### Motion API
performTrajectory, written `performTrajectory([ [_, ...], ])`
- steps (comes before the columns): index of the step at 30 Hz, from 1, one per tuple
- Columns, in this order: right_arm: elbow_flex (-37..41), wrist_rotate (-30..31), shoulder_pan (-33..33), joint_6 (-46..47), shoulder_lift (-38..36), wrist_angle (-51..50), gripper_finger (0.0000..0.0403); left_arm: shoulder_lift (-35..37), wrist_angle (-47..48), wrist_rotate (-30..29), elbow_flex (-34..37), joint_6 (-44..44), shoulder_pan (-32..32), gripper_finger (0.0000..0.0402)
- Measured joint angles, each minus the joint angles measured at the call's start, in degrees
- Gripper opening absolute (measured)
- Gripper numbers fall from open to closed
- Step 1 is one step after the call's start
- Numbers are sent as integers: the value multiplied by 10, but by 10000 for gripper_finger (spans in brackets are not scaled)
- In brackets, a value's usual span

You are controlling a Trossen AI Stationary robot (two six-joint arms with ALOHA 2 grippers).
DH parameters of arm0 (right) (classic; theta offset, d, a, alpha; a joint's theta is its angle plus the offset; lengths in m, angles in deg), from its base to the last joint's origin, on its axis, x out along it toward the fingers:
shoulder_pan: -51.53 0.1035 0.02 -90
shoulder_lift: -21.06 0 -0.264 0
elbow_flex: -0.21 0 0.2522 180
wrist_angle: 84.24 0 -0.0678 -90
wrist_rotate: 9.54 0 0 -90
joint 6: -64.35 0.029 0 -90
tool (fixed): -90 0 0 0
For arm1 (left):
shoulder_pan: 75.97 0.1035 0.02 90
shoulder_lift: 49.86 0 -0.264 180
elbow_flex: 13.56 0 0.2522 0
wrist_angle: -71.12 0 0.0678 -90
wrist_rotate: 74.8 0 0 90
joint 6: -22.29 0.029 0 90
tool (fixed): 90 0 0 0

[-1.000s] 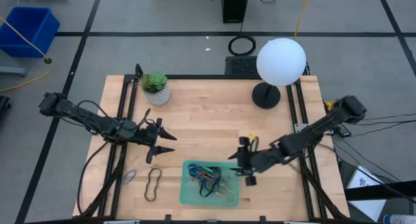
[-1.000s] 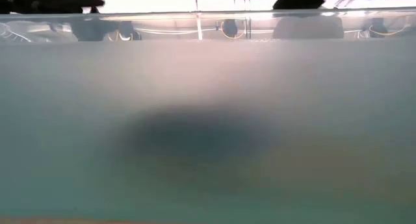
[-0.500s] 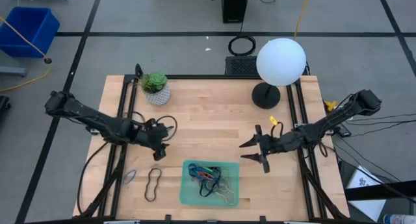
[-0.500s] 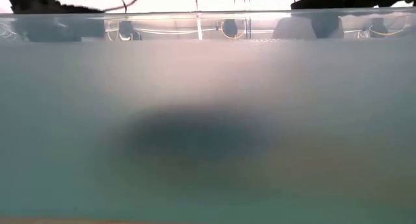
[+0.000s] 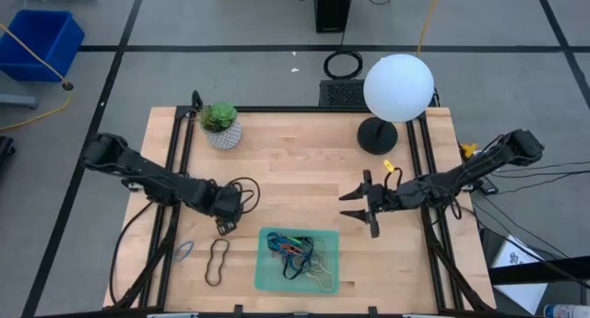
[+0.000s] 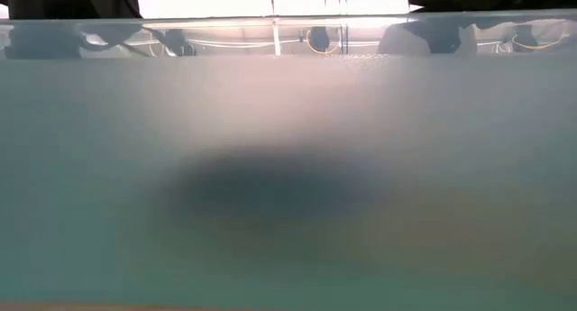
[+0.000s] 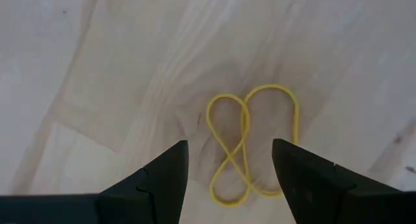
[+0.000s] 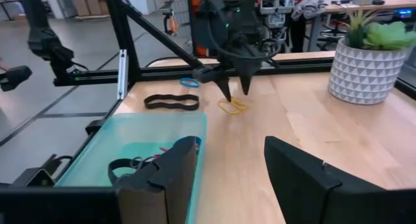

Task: Pick and place rubber bands into bin
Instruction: Put the small yellow rubberband into the green bin

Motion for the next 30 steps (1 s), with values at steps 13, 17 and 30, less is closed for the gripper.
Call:
performTrajectory([
  [13, 0, 0, -16, 0, 0, 0, 180, -46, 11, -9, 0, -21, 13, 227],
  [17, 0, 0, -16, 0, 0, 0, 179, -62, 8, 11, -2, -13, 18, 227],
  [30, 0, 0, -16, 0, 0, -4, 179, -62, 3, 36, -2, -3, 18, 104],
])
